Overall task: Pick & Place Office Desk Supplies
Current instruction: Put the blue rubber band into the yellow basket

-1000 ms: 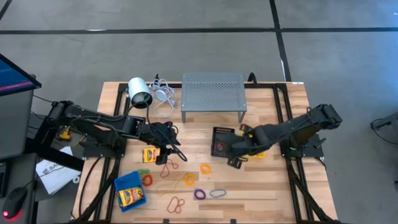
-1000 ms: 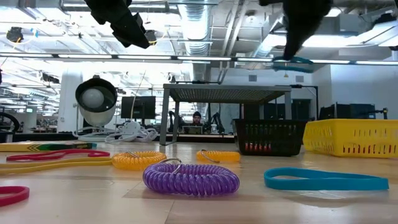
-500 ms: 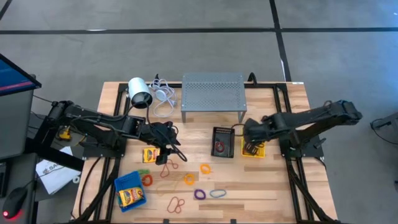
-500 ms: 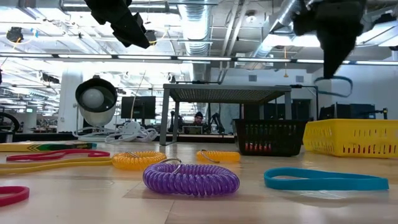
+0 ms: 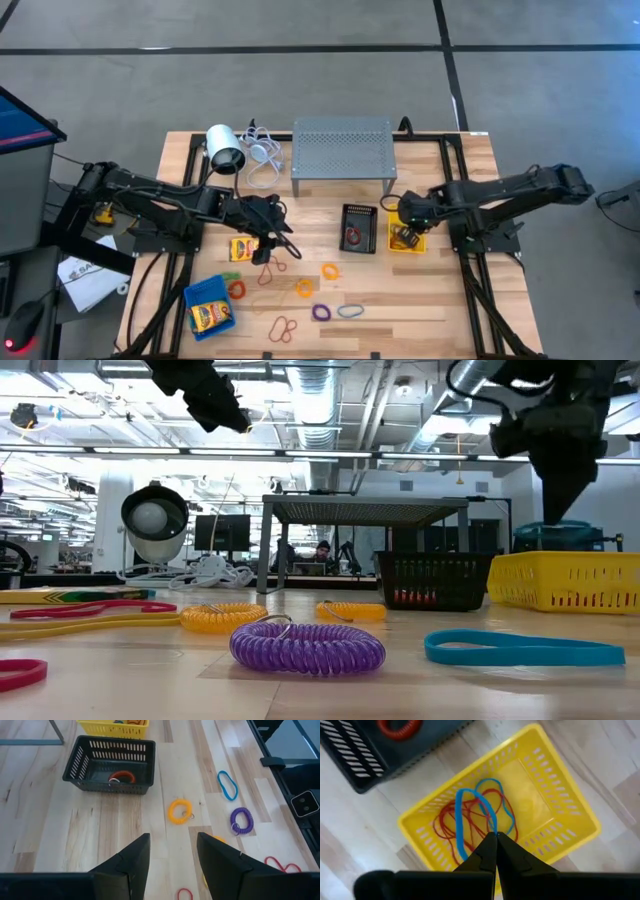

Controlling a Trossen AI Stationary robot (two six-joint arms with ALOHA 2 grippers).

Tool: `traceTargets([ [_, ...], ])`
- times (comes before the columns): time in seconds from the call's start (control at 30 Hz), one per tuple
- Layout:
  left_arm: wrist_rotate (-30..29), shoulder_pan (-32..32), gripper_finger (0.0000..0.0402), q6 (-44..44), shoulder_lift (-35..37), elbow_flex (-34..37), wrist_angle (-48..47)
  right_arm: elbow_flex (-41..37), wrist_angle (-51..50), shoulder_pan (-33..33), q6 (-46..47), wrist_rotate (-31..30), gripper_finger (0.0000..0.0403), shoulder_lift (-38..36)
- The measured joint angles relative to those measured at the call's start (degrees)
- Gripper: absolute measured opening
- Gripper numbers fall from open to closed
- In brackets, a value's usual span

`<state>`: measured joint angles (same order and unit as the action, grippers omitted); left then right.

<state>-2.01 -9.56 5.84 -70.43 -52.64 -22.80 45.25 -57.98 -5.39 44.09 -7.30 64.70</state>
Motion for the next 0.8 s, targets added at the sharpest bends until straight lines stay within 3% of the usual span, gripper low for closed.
traceTargets([
  [0.43,-0.01,0.0,0.0159,0.16,0.02,0.04,1.98,-6.88,11.3,1.81,-1.2,4.38,0.0015,2.22],
  [0.6,0.01,0.0,0.0159,0.16,0.02,0.04,3.3,-7.19,11.42,1.81,-1.2,4.51,0.0086,2.01],
  [0.8,0.04,0.0,0.0159,0.18,0.02,0.04,4.55,-7.17,11.79,1.9,-2.07,4.45,0.0198,2.15],
])
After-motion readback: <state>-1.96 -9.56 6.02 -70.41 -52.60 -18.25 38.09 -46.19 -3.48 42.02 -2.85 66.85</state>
